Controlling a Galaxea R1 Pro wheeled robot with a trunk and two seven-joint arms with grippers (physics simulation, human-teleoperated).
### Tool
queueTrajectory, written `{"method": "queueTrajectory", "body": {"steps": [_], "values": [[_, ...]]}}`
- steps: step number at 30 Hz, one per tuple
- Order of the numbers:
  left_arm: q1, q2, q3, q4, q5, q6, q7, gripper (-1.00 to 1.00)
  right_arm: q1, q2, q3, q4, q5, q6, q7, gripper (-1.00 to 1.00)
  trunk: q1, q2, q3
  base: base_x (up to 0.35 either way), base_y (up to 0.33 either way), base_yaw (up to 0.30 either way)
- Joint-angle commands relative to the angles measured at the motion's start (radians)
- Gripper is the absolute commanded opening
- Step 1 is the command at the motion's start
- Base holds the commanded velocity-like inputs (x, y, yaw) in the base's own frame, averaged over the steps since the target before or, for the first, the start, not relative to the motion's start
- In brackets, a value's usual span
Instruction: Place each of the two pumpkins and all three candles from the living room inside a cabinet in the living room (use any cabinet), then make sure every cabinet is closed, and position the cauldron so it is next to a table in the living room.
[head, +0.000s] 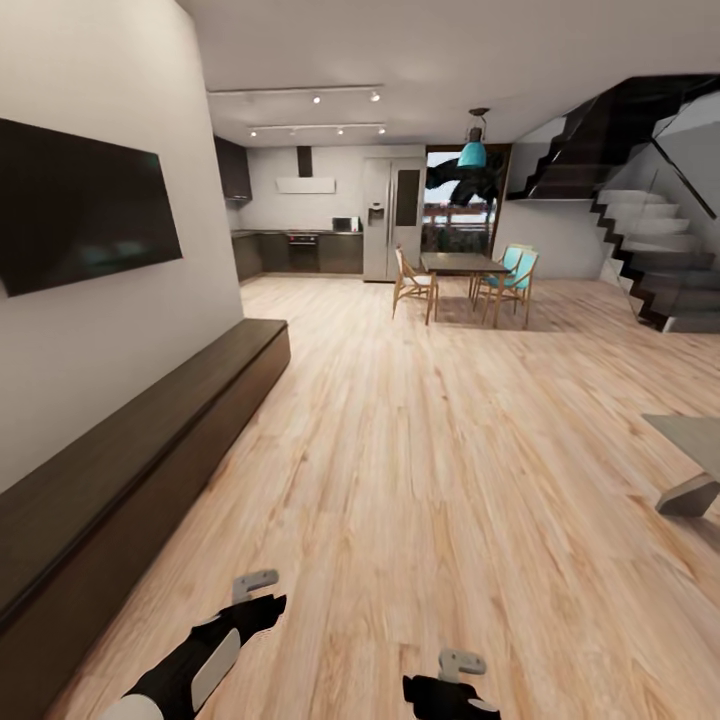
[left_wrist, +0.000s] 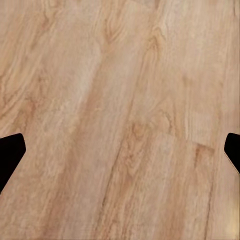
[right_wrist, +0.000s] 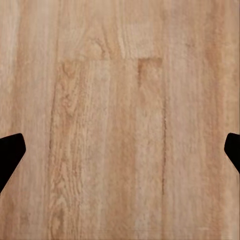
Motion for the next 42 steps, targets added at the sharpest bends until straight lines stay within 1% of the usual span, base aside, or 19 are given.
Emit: {"method": "queueTrajectory", "body": {"steps": [1, 11, 21, 42], "values": [[0.000, 0.001, -0.008, -0.003, 0.010, 0.004, 0.009, 1.00, -0.001, -0.001, 0.007, -0.002, -0.008, 0.003, -0.009, 1.00, 0.001, 0.000, -0.001, 0.337, -0.058, -0.003], [0.000, 0.001, -0.008, -0.004, 0.010, 0.002, 0.009, 1.00, -0.001, -0.002, 0.006, -0.002, -0.008, 0.002, -0.011, 1.00, 0.001, 0.000, -0.001, 0.318, -0.131, -0.001], [0.000, 0.001, -0.008, -0.003, 0.010, -0.017, 0.009, 1.00, -0.001, -0.002, 0.005, -0.002, -0.009, 0.002, -0.012, 1.00, 0.001, 0.000, -0.001, 0.303, -0.151, 0.000], [0.000, 0.001, -0.008, -0.002, 0.010, -0.019, 0.009, 1.00, -0.001, -0.002, 0.005, -0.002, -0.009, 0.002, -0.012, 1.00, 0.001, 0.000, -0.001, 0.331, -0.009, 0.000]]}}
